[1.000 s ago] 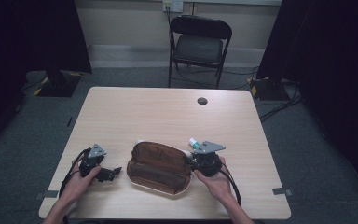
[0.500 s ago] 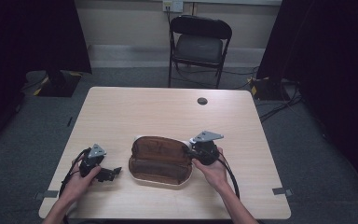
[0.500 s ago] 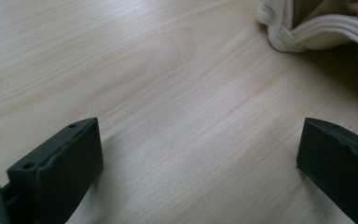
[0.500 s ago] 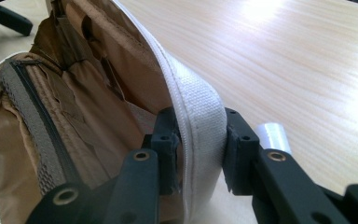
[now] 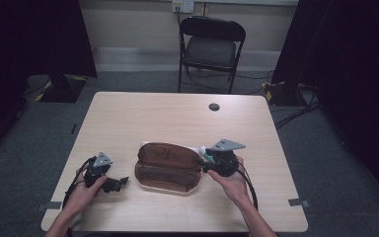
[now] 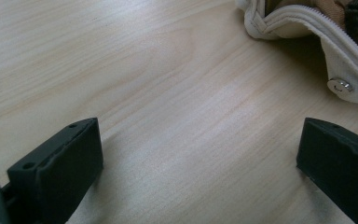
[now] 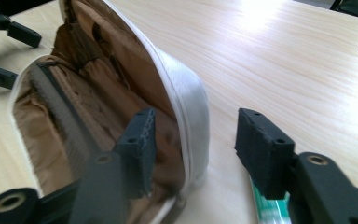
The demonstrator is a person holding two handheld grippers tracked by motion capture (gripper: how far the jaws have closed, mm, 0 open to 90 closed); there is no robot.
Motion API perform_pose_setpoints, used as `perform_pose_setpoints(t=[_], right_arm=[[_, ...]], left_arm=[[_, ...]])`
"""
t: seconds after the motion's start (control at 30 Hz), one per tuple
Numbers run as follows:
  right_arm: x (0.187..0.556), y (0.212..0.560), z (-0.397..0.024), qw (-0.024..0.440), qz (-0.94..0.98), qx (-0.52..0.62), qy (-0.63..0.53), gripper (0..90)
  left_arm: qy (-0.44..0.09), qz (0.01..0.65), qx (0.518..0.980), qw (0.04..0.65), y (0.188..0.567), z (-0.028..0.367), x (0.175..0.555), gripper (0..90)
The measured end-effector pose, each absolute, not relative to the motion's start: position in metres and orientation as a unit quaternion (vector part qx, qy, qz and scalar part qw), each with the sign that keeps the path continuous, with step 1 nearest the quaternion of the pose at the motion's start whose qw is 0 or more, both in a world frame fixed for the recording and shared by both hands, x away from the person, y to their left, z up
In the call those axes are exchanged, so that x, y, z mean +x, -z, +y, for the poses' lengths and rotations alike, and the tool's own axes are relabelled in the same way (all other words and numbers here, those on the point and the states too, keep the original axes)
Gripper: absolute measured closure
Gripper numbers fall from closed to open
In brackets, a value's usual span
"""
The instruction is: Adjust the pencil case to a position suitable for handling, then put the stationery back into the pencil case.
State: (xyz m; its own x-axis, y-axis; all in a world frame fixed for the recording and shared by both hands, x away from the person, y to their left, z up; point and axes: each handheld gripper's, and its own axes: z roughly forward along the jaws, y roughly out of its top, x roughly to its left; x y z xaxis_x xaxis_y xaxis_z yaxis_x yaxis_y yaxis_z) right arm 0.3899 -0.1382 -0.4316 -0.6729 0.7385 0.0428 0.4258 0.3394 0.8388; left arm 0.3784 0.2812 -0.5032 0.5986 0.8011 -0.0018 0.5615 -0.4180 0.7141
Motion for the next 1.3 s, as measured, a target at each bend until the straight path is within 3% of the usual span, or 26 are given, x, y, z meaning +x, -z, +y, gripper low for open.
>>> perform_pose_setpoints(t=[0.23,0.43,0.97,1.3], right_arm=[[0.377,0.428,-0.164,0.183,0.79,0.376,-0.448,44.4],[0.388,0.444,-0.188,0.194,0.786,0.409,-0.42,45.3],[0.421,0.47,-0.187,0.187,0.798,0.426,-0.383,37.6],[0.43,0.484,-0.183,0.174,0.811,0.421,-0.367,39.4]], left_arm=[[-0.173,0.414,0.824,0.347,0.503,0.281,0.378,0.0],[-0.173,0.414,0.824,0.347,0.503,0.281,0.378,0.0],[-0.173,0.414,0.824,0.346,0.503,0.281,0.378,0.0],[-0.173,0.414,0.823,0.347,0.503,0.281,0.378,0.0]])
